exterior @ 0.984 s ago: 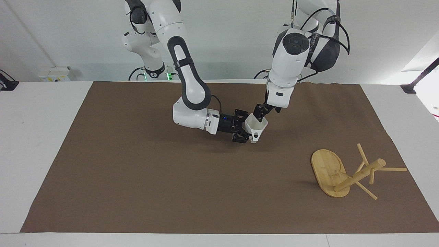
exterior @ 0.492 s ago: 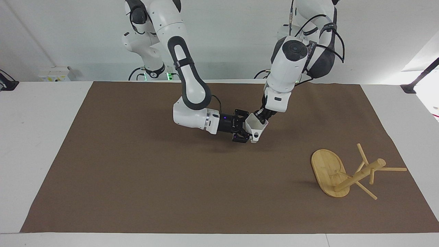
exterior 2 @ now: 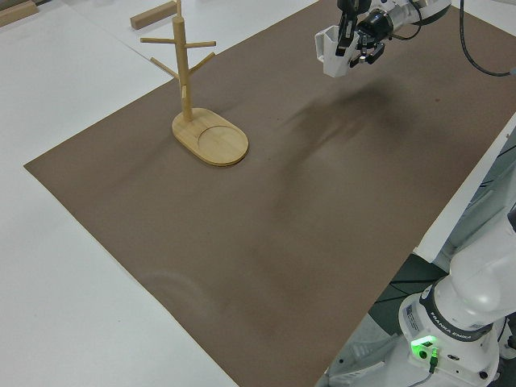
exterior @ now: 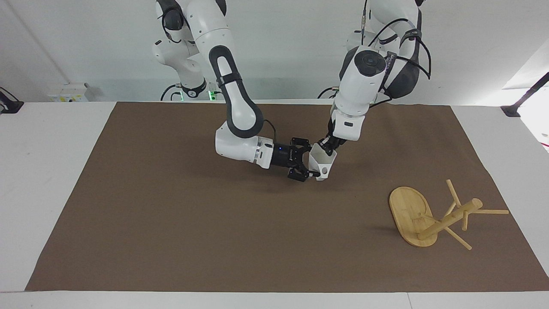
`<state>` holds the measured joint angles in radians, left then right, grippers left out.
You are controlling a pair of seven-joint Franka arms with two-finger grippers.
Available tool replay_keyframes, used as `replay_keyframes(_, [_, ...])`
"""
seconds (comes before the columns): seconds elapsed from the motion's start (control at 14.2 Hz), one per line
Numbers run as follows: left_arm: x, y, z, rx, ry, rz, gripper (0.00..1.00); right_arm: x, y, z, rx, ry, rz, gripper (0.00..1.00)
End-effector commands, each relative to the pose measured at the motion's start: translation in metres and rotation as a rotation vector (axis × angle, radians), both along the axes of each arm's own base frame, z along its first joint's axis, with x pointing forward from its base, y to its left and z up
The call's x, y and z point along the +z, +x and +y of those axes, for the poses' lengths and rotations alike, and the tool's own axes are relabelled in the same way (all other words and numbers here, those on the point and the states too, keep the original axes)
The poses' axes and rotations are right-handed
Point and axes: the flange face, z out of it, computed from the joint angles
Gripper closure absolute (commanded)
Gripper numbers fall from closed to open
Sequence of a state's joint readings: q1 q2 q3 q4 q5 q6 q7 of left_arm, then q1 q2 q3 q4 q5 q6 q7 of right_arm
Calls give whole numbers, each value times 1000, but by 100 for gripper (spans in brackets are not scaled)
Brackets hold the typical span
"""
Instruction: Hang cup on rack
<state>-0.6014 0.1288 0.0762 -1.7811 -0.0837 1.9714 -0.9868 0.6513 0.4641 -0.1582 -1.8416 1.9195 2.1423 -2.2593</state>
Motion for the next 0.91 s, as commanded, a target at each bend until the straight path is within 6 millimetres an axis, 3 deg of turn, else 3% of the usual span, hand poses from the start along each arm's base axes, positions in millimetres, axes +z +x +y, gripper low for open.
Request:
replay_keyframes(0.0, [1, 14, 26, 72, -29, -49, 100, 3, 20, -52, 5, 75, 0, 0])
replay_keyframes(0.07, [0, 21, 46, 107, -41, -73, 100, 3, 26, -81, 35, 72, -10, 0])
replay_keyframes(0.21, [-1, 20, 70, 148, -90, -177, 100, 7, 43, -160, 120, 53, -30, 0])
replay_keyframes(0.42, [-22, 12, 99, 195, -166, -359, 100, 17, 53, -298, 216, -26, -30, 0])
replay_keyframes(0.63, [-33, 9, 122, 268, -234, -512, 100, 23, 34, -410, 284, -110, 18, 0])
replay_keyframes(0.77, [-35, 8, 129, 334, -286, -555, 100, 36, 19, -468, 310, -188, 57, 0])
replay_keyframes(0.84, [-35, 10, 133, 343, -286, -560, 100, 54, 9, -494, 303, -261, 88, 0])
